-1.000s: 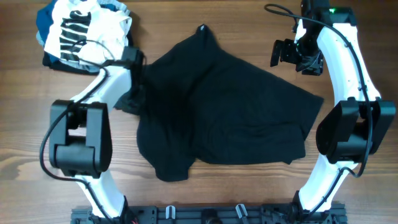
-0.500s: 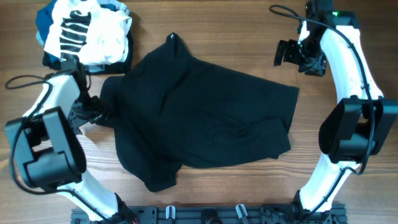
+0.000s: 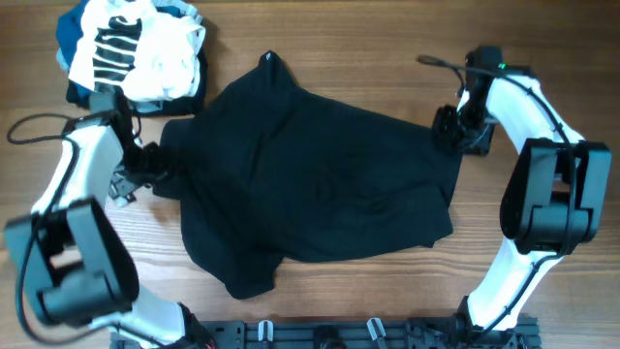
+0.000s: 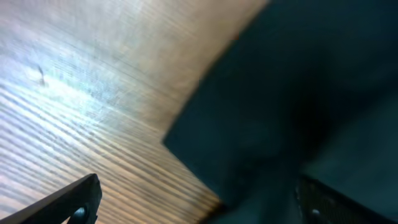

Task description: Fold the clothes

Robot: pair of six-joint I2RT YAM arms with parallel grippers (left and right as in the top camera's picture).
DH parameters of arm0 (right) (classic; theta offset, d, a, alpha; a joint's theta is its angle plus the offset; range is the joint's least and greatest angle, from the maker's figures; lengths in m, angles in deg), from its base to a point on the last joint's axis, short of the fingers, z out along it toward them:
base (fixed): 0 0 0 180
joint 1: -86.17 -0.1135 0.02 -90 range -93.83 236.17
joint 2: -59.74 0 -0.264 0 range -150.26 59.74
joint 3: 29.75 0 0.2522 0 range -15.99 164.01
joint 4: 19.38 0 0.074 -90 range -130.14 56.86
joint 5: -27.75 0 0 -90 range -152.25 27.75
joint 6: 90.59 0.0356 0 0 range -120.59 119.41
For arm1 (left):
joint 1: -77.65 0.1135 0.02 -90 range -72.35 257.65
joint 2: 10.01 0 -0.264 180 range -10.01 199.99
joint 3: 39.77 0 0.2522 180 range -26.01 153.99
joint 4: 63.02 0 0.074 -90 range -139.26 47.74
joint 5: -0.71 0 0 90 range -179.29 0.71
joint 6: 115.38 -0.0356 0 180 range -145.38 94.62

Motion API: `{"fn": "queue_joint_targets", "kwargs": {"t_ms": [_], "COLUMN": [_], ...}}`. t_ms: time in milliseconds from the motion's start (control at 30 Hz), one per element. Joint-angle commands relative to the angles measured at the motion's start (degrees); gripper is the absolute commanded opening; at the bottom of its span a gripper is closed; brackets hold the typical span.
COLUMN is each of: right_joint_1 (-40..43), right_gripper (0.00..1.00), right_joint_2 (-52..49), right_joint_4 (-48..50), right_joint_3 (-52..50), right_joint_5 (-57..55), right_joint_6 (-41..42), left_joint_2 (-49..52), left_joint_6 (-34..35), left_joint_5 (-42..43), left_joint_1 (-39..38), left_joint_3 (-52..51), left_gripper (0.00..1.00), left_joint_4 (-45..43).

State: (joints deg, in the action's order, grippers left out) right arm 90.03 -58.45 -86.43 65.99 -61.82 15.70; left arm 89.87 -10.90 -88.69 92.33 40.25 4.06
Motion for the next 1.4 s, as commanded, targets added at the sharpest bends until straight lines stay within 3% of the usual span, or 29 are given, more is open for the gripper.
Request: {"fn": "queue_joint_targets", "kwargs": {"t_ms": [0,133,200,233,300,567,867,1000,1033,1067,1100,1133,1367], "right_joint_1": [0.0,0.0,0.0,0.0,0.0,0.0,0.1,0.6,0.7,0.9,0.9,0.9,1.7], "right_gripper": [0.72,0.65,0.53,0.42,0.06,0.04,0.04,0.04,0.09,0.34,0.7,0.99,1.0], "right_joint_2": [-0.5,-0.5,-0.5,-0.5,-0.5,-2.2,-6.5,-6.5,-6.5,-6.5,-6.5,-6.5,-3.1], "right_joint_4": [5.4,12.3,16.5,18.2,21.3,38.9,38.9,33.9,31.8,28.0,24.6,19.8,-10.5], "right_joint_3": [-4.5,-7.9,-9.1,-9.4,-9.4,-7.2,7.0,14.4,16.1,18.3,20.3,22.7,29.4], "right_joint_5": [-2.6,-2.6,-2.6,-2.6,-2.6,-2.1,-2.1,-1.6,-0.7,0.7,1.4,1.5,1.5], "right_joint_6": [2.9,3.8,3.8,3.8,3.8,1.6,-1.3,-2.2,-3.0,-4.3,-5.4,-6.1,-7.3], "left_joint_2": [-4.6,-4.6,-4.6,-4.6,-4.6,-4.6,-4.6,-4.6,-4.6,-4.6,-4.6,-4.6,-4.6], "left_joint_6": [-3.8,-3.8,-3.8,-3.8,-3.8,-3.8,-3.8,-3.8,-3.8,-3.8,-3.8,-3.8,-3.8], "left_joint_5": [4.7,4.7,4.7,4.7,4.7,3.8,3.8,2.5,2.3,2.3,2.3,2.3,2.4], "left_joint_1": [-1.8,-3.6,-4.2,-4.2,-4.2,-4.2,-4.2,-4.2,-4.2,-4.2,-4.2,-4.2,-4.2], "left_joint_3": [0.0,0.0,0.0,0.0,0.0,0.0,0.0,0.0,0.0,0.0,0.0,0.0,0.0], "left_gripper": [1.0,1.0,1.0,1.0,1.0,1.0,1.0,1.0,1.0,1.0,1.0,1.0,1.0], "left_joint_4": [-1.4,-1.6,-2.3,-2.5,-2.6,-5.4,-10.4,-10.5,-10.5,-10.5,-10.5,-10.4,-8.8]}}
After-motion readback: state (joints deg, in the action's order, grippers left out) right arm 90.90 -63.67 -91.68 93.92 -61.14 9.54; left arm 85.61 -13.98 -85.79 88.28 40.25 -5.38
